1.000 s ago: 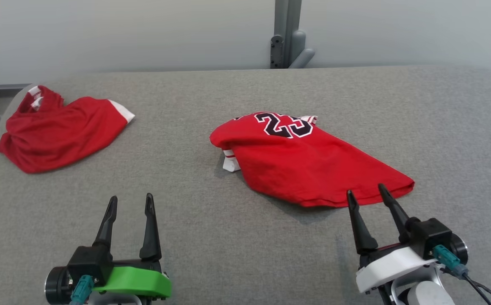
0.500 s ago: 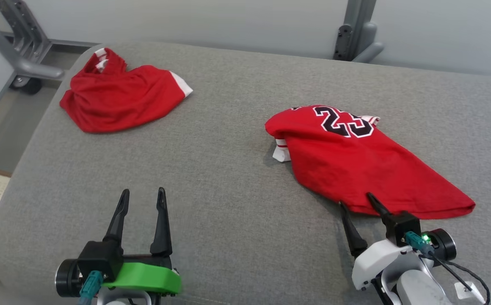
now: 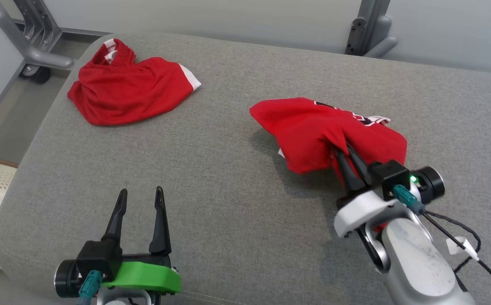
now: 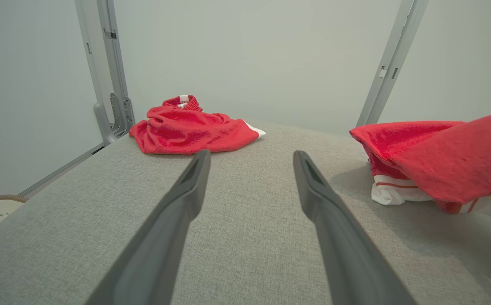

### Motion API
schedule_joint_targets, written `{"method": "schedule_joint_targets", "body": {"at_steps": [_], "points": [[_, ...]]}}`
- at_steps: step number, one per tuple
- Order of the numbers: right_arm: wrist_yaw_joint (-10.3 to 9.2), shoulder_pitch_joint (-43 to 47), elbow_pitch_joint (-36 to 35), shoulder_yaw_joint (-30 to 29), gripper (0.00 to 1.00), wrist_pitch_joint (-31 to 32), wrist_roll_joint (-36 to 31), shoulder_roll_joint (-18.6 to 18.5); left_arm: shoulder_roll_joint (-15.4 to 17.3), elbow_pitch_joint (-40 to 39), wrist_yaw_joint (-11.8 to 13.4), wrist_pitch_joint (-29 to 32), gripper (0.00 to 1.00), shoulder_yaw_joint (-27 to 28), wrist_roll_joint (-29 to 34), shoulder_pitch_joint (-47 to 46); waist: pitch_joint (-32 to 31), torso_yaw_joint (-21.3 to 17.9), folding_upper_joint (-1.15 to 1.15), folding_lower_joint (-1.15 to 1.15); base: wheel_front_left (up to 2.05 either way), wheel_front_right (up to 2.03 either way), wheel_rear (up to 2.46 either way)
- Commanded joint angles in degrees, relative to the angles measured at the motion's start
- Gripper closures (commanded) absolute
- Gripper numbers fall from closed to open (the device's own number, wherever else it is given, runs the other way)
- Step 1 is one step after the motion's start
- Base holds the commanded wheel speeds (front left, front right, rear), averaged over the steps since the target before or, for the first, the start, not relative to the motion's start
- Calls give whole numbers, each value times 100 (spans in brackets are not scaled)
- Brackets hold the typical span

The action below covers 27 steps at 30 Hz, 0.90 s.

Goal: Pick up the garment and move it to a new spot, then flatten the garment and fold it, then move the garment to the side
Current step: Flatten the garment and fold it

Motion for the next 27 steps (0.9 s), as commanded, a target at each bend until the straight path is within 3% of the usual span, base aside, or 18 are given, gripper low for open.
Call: {"method": "schedule_joint_targets", "body": {"at_steps": [1,9,16,21,27], "points": [[-2,-223,-214,214,100,-21,43,-7,1,10,17,0,0,-15,-33,-86,-51,-72,39,0,0,0,0],[-3,-993,-1130,1052,100,-21,264,-9,2,84,15,0,0,-20,-29,-16,-200,-135,39,0,0,0,0],[-3,-1365,-1819,1107,100,-21,526,-13,2,51,-2,0,0,53,35,84,-271,-215,39,0,0,0,0],[-3,-1309,-1393,849,100,-21,295,-14,1,57,-20,0,0,4,44,105,-273,-258,39,0,0,0,0],[-3,-1055,175,423,100,-21,-12,-187,2,86,-49,0,0,-54,48,47,-185,-262,39,0,0,0,0]]}}
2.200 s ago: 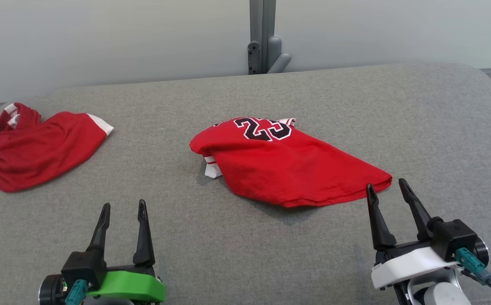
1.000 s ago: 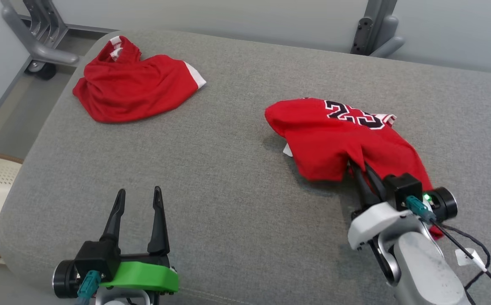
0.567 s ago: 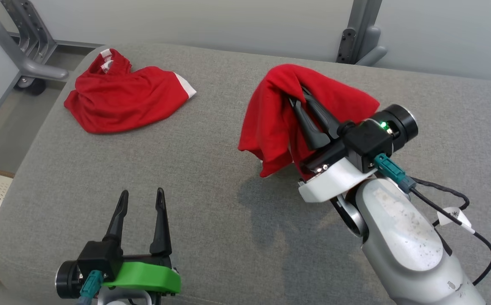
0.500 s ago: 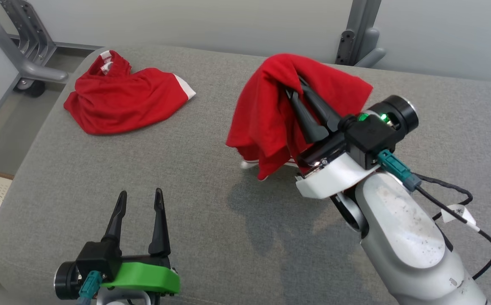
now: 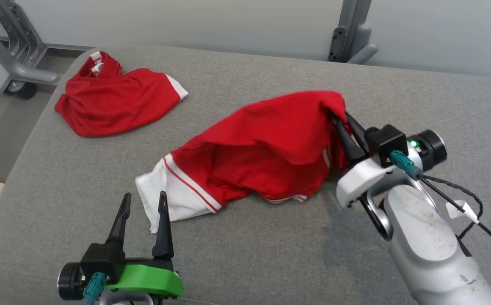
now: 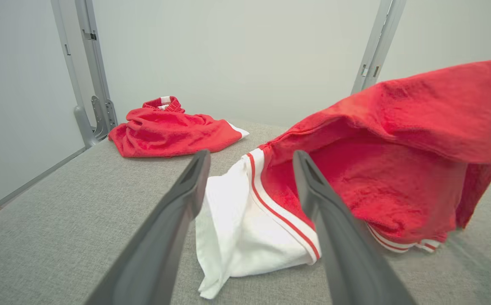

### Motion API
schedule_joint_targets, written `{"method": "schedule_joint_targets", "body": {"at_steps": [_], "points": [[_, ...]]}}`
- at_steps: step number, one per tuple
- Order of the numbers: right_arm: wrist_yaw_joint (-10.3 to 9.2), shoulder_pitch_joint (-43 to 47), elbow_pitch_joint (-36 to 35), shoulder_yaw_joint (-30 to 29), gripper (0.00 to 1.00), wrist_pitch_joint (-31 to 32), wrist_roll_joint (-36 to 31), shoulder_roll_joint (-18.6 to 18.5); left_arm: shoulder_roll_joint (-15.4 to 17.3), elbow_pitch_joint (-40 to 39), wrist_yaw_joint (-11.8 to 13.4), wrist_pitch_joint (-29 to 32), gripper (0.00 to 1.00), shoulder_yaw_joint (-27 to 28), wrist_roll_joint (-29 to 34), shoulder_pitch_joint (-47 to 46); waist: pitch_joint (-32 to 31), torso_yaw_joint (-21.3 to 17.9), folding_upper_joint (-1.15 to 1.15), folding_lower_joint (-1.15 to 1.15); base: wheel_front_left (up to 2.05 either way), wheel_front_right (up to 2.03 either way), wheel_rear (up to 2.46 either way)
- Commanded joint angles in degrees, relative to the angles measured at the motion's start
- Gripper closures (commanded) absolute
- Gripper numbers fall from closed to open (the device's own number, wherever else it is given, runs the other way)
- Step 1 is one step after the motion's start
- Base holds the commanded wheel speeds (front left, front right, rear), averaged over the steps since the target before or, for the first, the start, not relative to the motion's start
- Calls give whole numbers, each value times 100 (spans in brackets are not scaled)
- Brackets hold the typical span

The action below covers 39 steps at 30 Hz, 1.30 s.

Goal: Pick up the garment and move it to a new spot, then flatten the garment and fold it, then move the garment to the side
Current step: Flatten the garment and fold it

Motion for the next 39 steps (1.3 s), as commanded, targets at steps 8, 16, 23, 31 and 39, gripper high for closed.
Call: {"method": "schedule_joint_targets", "body": {"at_steps": [8,16,23,31,39], "points": [[-4,39,1117,-699,100,-21,-204,-316,3,23,-26,0,0,13,47,-66,103,4,39,0,0,0,0],[-5,1,1396,-1411,100,-21,-399,-688,3,12,-13,0,0,-22,64,-77,116,-78,39,0,0,0,0],[-5,-51,1748,-1909,100,-21,-574,-942,3,8,-38,0,0,-68,41,-128,230,-107,39,0,0,0,0],[-6,-101,1843,-2446,0,-21,-902,-949,3,19,-15,0,0,-140,11,-209,323,-152,39,0,0,0,0],[-6,222,1149,-2894,0,-20,-1031,-827,3,-3,15,0,0,-100,-19,-234,323,-287,39,0,0,0,0]]}}
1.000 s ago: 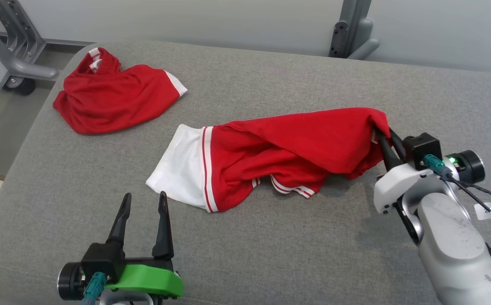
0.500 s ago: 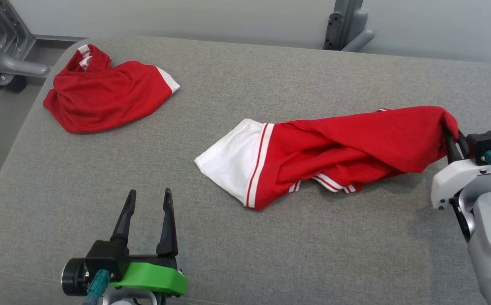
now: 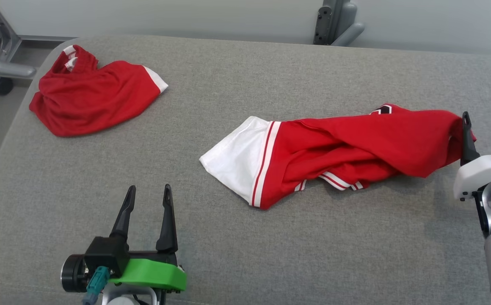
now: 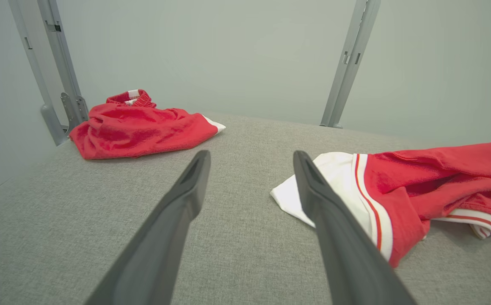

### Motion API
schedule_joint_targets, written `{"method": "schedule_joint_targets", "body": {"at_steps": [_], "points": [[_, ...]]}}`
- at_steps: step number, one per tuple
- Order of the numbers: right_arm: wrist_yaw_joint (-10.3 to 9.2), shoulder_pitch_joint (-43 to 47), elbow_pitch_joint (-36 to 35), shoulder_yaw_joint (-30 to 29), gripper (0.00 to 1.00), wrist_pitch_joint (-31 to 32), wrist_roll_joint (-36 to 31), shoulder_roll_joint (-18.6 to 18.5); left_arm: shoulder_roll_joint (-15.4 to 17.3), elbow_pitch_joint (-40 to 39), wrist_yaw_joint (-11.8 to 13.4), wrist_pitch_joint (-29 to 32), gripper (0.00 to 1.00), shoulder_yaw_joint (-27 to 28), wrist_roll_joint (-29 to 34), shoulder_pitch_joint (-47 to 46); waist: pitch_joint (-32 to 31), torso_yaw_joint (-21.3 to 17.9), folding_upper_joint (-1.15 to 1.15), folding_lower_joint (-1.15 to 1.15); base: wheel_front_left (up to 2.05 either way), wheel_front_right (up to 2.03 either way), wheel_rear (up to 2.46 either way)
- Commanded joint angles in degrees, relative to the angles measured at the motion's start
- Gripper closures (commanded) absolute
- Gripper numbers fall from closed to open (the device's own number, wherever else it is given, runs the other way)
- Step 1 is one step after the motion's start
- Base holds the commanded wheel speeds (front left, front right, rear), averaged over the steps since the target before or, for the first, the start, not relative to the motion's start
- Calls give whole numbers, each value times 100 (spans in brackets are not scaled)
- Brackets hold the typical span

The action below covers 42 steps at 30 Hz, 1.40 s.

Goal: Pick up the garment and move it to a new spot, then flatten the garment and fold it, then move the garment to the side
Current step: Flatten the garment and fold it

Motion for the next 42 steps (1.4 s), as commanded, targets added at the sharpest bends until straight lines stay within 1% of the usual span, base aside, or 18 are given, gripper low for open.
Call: {"method": "schedule_joint_targets", "body": {"at_steps": [1,2,3,4,10,14,18,20,23,27,33,37,38,39,40,41,42], "points": [[-10,144,-201,-96,0,-19,-70,3,3,-13,14,0,0,24,-32,-91,2,-50,39,0,0,0,0],[-10,222,-357,-128,0,-19,-82,46,3,-16,13,0,0,29,-34,-91,2,-73,39,0,0,0,0],[-10,383,-648,-74,0,-19,-124,134,3,-23,14,0,0,40,-32,-88,3,-115,39,0,0,0,0],[-10,472,-778,1,0,-19,-116,193,3,-23,16,0,0,40,-30,-91,5,-129,39,0,0,0,0],[-10,978,-1341,624,0,-19,161,470,3,-32,-8,1,0,42,-32,-116,29,-144,39,0,0,0,0],[-10,1258,-1525,1238,0,-19,355,602,3,-28,-8,1,0,51,-32,-127,45,-131,39,0,0,0,0],[-10,1132,-1393,1850,0,-19,493,581,3,-28,-20,1,0,40,-25,-161,92,-83,39,0,0,0,0],[-10,926,-1263,2116,0,-19,527,544,4,-28,-22,1,0,19,-34,-187,121,-18,39,0,0,0,0],[-10,572,-888,2457,0,-19,525,447,3,-28,-25,1,0,-24,-59,-208,160,120,39,0,0,0,0],[-10,-146,-9,2860,0,61,476,308,3,-14,-2,1,0,-128,-113,-250,188,366,39,0,0,0,0],[-10,-1054,1251,3459,0,432,517,176,3,16,38,1,0,-300,-218,-285,237,758,39,0,0,0,0],[-10,-1499,1999,3712,0,757,669,110,3,26,50,0,0,-404,-259,-345,311,1006,39,0,0,0,0],[-10,-1594,2147,3771,20,799,721,98,3,27,61,1,0,-426,-256,-350,328,1062,39,0,0,0,0],[-10,-1673,2298,3842,56,861,764,81,3,34,69,0,0,-447,-264,-354,343,1114,39,0,0,0,0],[-10,-1744,2421,3901,85,888,836,81,3,38,79,1,0,-459,-270,-360,354,1153,39,0,0,0,0],[-10,-1829,2523,3949,100,900,900,83,3,39,85,1,0,-466,-281,-361,359,1181,39,0,0,0,0],[-10,-1900,2603,3996,100,900,950,88,3,40,96,1,0,-471,-284,-353,359,1197,39,0,0,0,0]]}}
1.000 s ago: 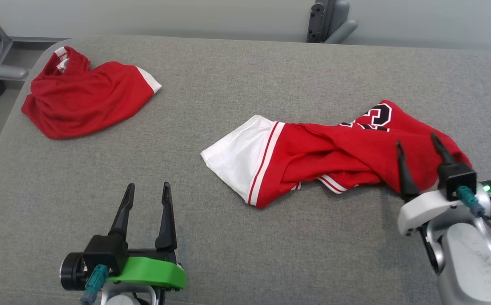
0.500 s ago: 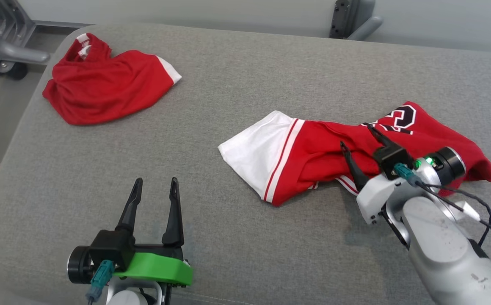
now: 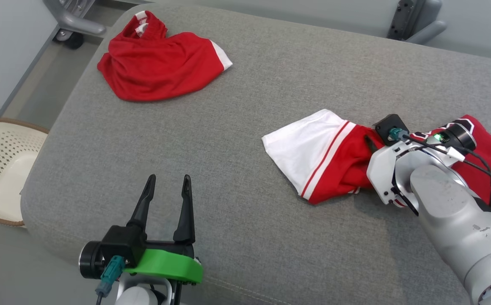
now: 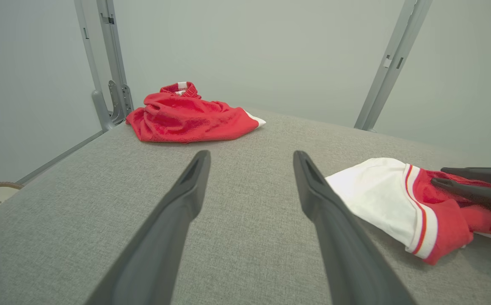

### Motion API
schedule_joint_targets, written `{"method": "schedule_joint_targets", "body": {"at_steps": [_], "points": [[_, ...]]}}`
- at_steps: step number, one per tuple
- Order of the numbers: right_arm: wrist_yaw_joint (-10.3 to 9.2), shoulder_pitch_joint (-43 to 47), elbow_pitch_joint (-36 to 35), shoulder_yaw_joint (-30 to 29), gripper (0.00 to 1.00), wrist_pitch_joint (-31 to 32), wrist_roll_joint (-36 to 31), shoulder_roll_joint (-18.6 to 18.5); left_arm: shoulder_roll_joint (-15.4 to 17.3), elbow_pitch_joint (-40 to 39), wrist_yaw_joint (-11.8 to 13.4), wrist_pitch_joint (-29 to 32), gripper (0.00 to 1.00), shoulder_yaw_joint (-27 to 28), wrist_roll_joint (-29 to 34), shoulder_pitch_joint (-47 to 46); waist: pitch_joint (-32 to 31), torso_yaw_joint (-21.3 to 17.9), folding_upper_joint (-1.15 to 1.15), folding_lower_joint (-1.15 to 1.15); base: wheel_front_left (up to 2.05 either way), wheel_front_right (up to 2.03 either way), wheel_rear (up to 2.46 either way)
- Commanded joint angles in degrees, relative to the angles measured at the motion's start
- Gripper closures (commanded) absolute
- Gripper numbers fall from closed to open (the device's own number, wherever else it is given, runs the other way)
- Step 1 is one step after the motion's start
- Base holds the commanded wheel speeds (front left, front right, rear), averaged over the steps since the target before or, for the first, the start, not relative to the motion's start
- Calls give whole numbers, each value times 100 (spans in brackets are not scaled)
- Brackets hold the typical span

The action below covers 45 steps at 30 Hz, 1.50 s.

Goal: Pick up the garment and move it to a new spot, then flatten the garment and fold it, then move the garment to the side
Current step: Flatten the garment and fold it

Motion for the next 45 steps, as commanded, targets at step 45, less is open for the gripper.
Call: {"method": "schedule_joint_targets", "body": {"at_steps": [45], "points": [[-10,2113,-2891,2415,100,-912,1791,-98,3,-35,-11,1,0,370,264,228,-230,-763,39,0,0,0,0]]}}
